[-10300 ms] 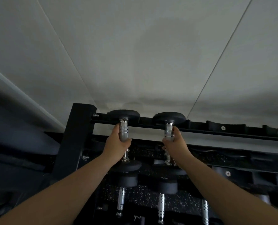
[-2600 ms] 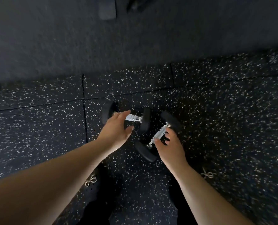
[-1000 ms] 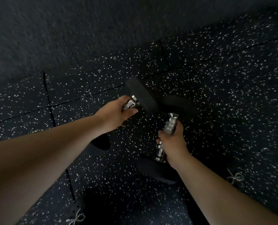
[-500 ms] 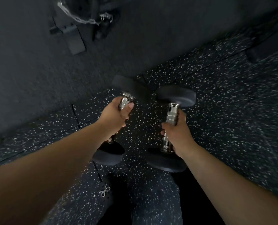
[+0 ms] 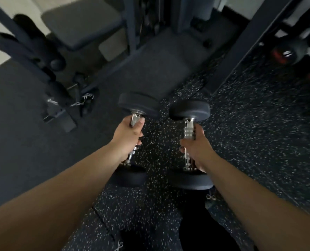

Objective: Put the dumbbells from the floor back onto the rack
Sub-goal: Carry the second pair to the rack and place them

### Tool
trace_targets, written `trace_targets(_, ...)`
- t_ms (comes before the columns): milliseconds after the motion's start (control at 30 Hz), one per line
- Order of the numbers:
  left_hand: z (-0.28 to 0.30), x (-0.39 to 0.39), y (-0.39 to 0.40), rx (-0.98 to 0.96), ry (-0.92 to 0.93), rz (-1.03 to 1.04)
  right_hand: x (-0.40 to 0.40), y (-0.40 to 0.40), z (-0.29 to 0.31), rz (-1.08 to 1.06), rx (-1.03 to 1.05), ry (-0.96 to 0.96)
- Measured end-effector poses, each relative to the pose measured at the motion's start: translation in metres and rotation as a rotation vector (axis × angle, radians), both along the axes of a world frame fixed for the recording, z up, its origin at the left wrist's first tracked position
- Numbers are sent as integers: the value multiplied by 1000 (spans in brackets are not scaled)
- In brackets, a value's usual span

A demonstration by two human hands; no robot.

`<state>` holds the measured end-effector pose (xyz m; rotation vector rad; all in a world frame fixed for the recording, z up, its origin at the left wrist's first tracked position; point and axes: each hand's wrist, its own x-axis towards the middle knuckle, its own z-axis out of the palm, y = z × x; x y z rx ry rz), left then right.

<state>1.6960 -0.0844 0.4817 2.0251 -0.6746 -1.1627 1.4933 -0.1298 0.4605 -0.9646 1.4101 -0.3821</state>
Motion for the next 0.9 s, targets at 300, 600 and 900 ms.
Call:
trace_targets(300, 64, -128, -131, -10, 55, -85, -126, -105, 70, -63, -5, 30)
trace_targets(600, 110, -216, -263, -45, 94, -244, -224, -190, 115, -264, -23, 108)
trace_targets(900, 123, -293, -389, -49, 97, -540, -290, -259, 137, -558, -76, 136)
